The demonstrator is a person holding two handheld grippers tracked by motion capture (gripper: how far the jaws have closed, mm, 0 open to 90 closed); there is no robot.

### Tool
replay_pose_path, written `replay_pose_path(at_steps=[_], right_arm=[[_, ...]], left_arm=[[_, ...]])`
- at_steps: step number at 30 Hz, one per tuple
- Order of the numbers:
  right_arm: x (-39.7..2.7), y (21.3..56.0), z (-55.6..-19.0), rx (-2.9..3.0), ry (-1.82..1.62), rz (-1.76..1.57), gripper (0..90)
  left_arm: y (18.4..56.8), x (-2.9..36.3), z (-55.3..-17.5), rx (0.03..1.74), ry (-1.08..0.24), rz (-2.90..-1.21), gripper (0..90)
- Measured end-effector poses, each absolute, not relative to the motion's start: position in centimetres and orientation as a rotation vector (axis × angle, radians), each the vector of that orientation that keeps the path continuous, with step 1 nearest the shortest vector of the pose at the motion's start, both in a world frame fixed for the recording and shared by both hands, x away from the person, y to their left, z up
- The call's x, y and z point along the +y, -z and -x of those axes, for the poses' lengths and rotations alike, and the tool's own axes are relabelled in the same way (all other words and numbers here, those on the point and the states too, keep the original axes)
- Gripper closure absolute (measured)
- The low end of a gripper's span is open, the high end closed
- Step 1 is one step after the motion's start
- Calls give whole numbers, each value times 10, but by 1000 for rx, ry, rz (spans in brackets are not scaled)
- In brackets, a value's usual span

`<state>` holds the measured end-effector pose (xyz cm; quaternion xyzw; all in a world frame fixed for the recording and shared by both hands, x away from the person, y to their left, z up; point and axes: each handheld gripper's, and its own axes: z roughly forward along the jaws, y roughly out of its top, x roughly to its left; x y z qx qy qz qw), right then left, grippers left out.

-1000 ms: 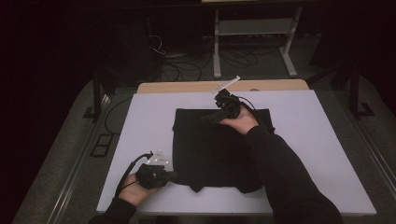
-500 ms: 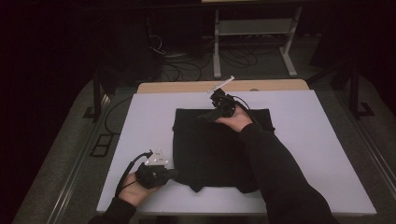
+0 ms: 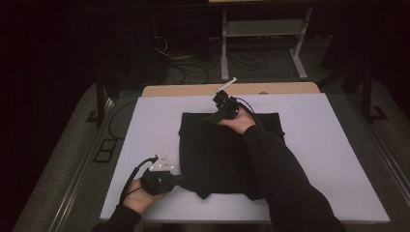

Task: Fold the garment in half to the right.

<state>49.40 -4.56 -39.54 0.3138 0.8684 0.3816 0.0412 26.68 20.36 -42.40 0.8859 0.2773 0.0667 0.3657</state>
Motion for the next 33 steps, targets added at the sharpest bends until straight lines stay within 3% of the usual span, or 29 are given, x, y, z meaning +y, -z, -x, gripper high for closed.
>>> replay_pose_path(at_steps=[33], right_arm=[[2, 413, -526, 2721, -1116, -942, 0]], left_arm=[[422, 200, -266, 687, -175, -2245, 854]])
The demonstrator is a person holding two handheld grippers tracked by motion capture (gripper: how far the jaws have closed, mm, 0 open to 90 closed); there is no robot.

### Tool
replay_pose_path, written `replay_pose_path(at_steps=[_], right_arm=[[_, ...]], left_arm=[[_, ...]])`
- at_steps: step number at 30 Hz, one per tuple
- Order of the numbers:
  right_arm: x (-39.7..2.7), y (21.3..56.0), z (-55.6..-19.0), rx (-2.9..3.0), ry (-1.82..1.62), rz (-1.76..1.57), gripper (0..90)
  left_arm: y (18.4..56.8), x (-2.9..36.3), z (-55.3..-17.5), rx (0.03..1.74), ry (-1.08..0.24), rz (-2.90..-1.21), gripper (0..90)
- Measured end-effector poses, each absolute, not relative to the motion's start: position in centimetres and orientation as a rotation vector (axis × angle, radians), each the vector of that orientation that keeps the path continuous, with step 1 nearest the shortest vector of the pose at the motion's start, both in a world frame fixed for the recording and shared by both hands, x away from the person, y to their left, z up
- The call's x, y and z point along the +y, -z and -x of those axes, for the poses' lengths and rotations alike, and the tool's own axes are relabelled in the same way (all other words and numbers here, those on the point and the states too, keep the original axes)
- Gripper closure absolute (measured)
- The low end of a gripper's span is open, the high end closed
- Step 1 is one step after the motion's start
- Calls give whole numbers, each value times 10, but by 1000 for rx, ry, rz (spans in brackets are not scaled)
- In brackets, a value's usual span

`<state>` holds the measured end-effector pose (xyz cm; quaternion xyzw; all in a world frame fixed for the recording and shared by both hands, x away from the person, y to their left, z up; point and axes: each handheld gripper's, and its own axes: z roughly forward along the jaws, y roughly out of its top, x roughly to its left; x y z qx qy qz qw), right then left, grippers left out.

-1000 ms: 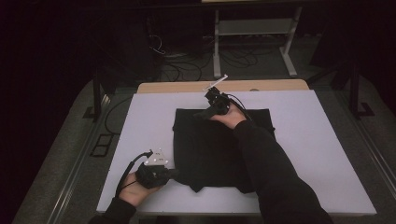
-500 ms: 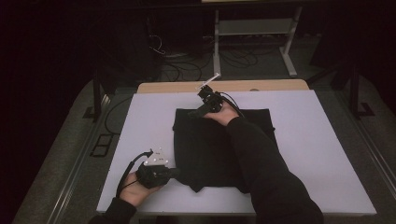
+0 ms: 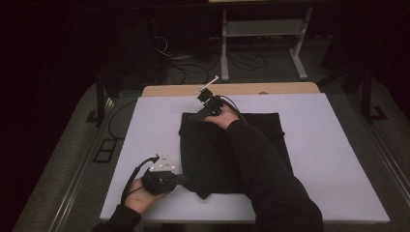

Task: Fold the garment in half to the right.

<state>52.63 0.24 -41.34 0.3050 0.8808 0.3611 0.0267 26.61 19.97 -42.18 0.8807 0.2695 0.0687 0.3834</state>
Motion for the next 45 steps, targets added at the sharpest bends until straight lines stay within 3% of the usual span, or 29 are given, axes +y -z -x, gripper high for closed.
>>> replay_pose_path(at_steps=[39, 42, 45], right_arm=[[50, 446, -546, 2761, -1044, -956, 0], [51, 448, -547, 2750, -1042, -954, 26], [51, 447, -547, 2731, -1061, -951, 137]], left_arm=[[422, 199, -266, 678, -167, -2251, 854], [422, 199, -267, 677, -167, -2253, 854], [422, 199, -267, 677, -167, -2253, 854]])
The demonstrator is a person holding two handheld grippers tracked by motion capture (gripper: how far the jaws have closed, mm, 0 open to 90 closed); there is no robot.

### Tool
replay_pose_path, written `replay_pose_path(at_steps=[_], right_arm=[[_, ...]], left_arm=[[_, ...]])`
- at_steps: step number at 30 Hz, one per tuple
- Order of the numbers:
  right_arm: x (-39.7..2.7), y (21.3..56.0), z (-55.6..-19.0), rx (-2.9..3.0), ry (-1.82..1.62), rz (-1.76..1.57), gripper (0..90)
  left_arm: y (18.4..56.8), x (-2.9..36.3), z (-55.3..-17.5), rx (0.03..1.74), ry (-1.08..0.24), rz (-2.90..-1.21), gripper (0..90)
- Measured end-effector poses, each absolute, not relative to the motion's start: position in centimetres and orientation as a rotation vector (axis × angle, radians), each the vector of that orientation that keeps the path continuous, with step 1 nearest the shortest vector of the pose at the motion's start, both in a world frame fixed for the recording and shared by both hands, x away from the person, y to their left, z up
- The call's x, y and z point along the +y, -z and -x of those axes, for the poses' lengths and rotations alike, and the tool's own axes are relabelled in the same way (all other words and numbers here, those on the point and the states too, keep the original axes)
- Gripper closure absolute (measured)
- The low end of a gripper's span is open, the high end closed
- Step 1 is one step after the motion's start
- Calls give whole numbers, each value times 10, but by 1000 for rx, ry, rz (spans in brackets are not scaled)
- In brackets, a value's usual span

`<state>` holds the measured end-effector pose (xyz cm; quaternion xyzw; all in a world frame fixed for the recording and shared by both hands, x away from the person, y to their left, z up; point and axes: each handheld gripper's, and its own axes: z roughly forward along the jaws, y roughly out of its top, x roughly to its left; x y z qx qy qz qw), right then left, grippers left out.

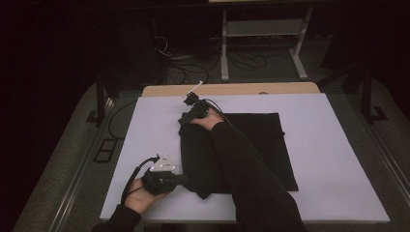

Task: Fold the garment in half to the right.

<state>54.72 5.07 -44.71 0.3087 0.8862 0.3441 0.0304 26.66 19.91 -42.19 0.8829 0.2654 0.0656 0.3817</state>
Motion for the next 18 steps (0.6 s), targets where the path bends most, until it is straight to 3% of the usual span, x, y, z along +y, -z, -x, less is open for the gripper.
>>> replay_pose_path(at_steps=[18], right_arm=[[50, 442, -546, 2699, -1024, -935, 664]], left_arm=[[422, 199, -266, 680, -169, -2252, 854]])
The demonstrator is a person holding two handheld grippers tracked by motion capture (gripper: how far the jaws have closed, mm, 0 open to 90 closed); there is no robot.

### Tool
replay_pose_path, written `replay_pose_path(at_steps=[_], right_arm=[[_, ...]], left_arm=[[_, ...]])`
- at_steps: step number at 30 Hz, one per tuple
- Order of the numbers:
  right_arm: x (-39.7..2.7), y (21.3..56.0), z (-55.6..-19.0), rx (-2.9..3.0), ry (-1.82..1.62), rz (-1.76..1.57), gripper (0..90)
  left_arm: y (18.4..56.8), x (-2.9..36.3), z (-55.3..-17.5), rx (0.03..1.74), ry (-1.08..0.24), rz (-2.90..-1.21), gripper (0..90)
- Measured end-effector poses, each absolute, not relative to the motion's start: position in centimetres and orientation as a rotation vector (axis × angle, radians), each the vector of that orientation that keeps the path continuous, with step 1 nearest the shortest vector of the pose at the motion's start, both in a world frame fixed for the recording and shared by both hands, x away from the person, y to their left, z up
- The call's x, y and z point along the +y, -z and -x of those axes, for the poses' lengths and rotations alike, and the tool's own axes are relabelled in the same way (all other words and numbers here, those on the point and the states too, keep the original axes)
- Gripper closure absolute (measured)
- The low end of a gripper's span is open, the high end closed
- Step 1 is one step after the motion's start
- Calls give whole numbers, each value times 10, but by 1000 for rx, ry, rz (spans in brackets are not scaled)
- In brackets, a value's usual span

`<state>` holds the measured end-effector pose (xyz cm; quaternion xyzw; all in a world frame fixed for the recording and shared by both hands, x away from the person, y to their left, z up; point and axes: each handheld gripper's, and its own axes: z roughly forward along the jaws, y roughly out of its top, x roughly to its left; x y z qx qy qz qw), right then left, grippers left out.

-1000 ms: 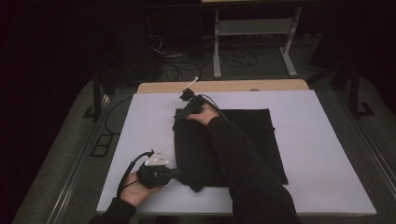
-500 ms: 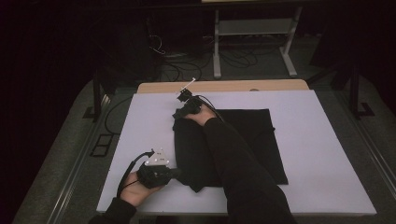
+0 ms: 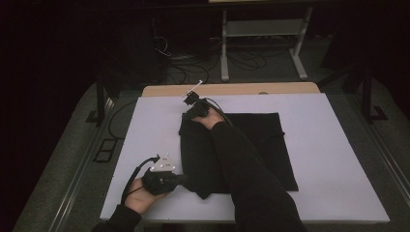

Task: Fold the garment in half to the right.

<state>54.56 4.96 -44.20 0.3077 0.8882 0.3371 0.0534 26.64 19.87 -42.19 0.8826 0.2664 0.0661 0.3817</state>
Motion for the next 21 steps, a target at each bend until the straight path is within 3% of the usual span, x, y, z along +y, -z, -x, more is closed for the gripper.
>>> replay_pose_path(at_steps=[6, 21], right_arm=[[48, 440, -545, 2733, -1016, -927, 830], [26, 424, -536, 2756, -1038, -948, 853]], left_arm=[[421, 198, -266, 678, -170, -2251, 854], [418, 196, -265, 678, -177, -2233, 853]])
